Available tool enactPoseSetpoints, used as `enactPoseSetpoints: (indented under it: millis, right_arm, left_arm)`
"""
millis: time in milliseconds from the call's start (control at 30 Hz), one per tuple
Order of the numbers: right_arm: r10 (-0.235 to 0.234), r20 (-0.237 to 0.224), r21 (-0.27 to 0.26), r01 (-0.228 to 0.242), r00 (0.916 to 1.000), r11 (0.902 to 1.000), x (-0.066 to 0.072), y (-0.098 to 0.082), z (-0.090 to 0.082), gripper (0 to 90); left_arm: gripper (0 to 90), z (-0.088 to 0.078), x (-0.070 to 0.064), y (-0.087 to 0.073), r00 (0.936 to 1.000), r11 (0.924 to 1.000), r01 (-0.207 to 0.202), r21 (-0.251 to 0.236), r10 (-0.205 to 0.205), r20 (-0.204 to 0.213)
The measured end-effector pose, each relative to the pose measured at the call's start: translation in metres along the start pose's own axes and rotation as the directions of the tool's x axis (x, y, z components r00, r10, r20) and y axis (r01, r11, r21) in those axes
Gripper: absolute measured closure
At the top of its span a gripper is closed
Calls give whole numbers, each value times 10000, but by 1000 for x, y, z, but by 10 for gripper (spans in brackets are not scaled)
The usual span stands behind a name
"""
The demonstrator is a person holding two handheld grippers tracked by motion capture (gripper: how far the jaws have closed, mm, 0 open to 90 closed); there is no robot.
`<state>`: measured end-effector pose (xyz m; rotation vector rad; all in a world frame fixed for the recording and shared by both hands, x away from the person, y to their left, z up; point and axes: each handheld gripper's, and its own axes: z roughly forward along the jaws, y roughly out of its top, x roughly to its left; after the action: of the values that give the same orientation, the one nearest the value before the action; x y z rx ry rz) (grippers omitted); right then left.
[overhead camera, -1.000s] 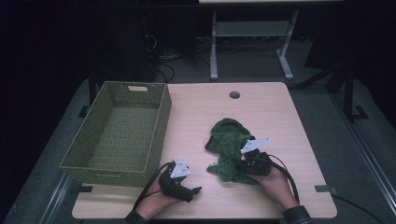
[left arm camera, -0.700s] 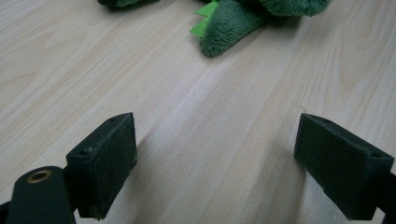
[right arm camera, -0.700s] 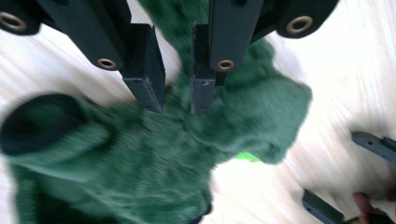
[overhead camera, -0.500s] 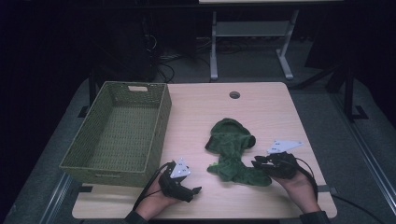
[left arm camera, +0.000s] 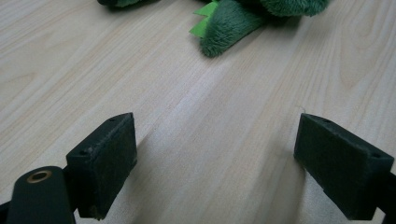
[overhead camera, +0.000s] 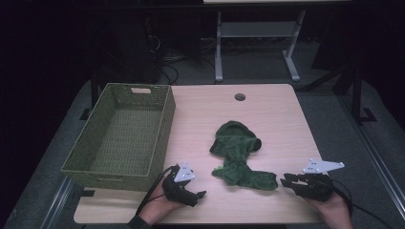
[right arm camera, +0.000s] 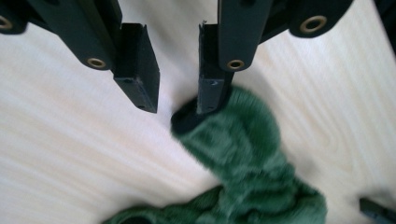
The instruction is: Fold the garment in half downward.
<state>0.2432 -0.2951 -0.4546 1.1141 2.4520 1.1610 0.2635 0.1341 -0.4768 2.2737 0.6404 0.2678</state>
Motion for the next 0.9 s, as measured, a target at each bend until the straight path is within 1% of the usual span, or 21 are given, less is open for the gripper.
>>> enactPoseSetpoints:
  millis: [33, 67, 133, 167, 267, 333, 400, 467, 533, 567, 733, 767, 800, 833, 867, 900]
  right_arm:
    - [-19, -173, 45, 20, 9998, 10000, 1, -6, -1, 678]
    - [-19, -173, 45, 20, 9998, 10000, 1, -6, -1, 678]
    - [-70, -335, 134, 75, 9994, 9999, 3, -12, -1, 677]
    - [-170, -413, 155, 177, 9990, 9997, 3, -14, 0, 676]
    - [-194, -739, 189, 208, 9971, 9996, 8, -19, 1, 669]
    - [-262, -763, 160, 275, 9967, 9995, 8, -19, 1, 668]
    - [-229, -939, 181, 247, 9953, 9995, 9, -18, 2, 667]
    - [-313, -1066, 244, 340, 9938, 9991, 12, -15, 7, 667]
    - [-313, -1092, 282, 345, 9935, 9990, 12, -13, 9, 667]
    - [-428, -1107, 306, 464, 9929, 9985, 12, -12, 12, 667]
    - [-384, -1118, 421, 433, 9930, 9982, 11, -9, 17, 670]
    - [-404, -1080, 424, 452, 9933, 9981, 11, -8, 17, 687]
    - [-404, -1080, 424, 452, 9933, 9981, 11, -8, 17, 728]
    - [-471, -1086, 300, 506, 9930, 9983, 10, -7, 16, 800]
    - [-471, -1086, 300, 506, 9930, 9983, 10, -7, 16, 800]
    - [-406, -967, 233, 430, 9945, 9988, 10, -6, 15, 815]
  left_arm:
    - [124, 0, 0, 0, 10000, 10000, 2, -1, -2, 3]
    - [124, 0, 0, 0, 10000, 10000, 2, 1, -2, 3]
    - [124, 0, 0, 0, 10000, 10000, 1, -1, -1, 3]
    - [124, 0, 0, 0, 10000, 10000, 3, 0, -3, 2]
    - [124, 0, 0, 0, 10000, 10000, 4, -3, -4, 2]
    - [124, 0, 0, 0, 10000, 10000, -2, 0, 2, 3]
    - [124, 0, 0, 0, 10000, 10000, -2, -3, 2, 2]
    - [124, 0, 0, 0, 10000, 10000, 7, -11, -7, 4]
    - [124, 0, 0, 0, 10000, 10000, 2, -4, -2, 2]
    - [124, 0, 0, 0, 10000, 10000, 4, -7, -4, 2]
    - [124, 0, 0, 0, 10000, 10000, 4, -18, -4, 6]
    - [124, 0, 0, 0, 10000, 10000, 1, -11, -1, 6]
    - [124, 0, 0, 0, 10000, 10000, 2, -16, -2, 5]
    - [124, 0, 0, 0, 10000, 10000, 0, -12, 0, 4]
    - [124, 0, 0, 0, 10000, 10000, -1, -13, 1, 4]
    - [124, 0, 0, 0, 10000, 10000, 0, -11, 0, 5]
